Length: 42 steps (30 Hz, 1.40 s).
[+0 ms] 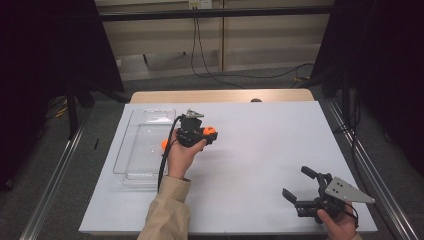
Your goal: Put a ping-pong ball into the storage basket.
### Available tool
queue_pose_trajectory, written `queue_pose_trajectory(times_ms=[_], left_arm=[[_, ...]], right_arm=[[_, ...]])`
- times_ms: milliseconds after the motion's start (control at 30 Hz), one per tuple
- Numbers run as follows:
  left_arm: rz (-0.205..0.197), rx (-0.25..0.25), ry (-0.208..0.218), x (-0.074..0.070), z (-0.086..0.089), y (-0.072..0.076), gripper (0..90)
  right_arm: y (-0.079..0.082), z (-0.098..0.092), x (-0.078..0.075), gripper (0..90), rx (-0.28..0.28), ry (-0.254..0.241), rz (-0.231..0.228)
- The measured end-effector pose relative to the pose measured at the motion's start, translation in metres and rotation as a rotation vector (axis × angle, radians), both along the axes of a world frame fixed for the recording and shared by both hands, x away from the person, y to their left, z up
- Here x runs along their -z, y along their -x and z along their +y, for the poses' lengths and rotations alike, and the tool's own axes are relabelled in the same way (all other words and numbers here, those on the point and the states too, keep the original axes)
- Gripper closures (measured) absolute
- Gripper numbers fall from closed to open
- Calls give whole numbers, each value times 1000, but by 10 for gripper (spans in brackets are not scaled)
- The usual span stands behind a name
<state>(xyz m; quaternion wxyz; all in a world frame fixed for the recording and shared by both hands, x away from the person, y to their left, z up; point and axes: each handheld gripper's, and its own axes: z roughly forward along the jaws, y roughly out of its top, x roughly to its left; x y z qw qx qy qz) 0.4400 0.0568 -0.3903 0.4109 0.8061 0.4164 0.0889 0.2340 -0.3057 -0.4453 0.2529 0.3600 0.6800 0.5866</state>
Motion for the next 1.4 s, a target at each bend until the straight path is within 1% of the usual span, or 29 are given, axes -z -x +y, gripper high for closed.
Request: queue_pose_trajectory(times_ms=[367, 400, 733, 1400], left_arm=[[-1, -8, -2, -2, 6, 0, 510], [0, -14, 4, -2, 6, 1, 510], [2, -18, 10, -4, 10, 1, 510], [-12, -38, 9, -8, 20, 1, 510]], right_arm=[[0, 1, 0, 20, -2, 1, -1], [0, 1, 0, 20, -2, 1, 0], [0, 0, 0, 20, -2, 0, -1], [0, 1, 0, 20, -3, -1, 1]])
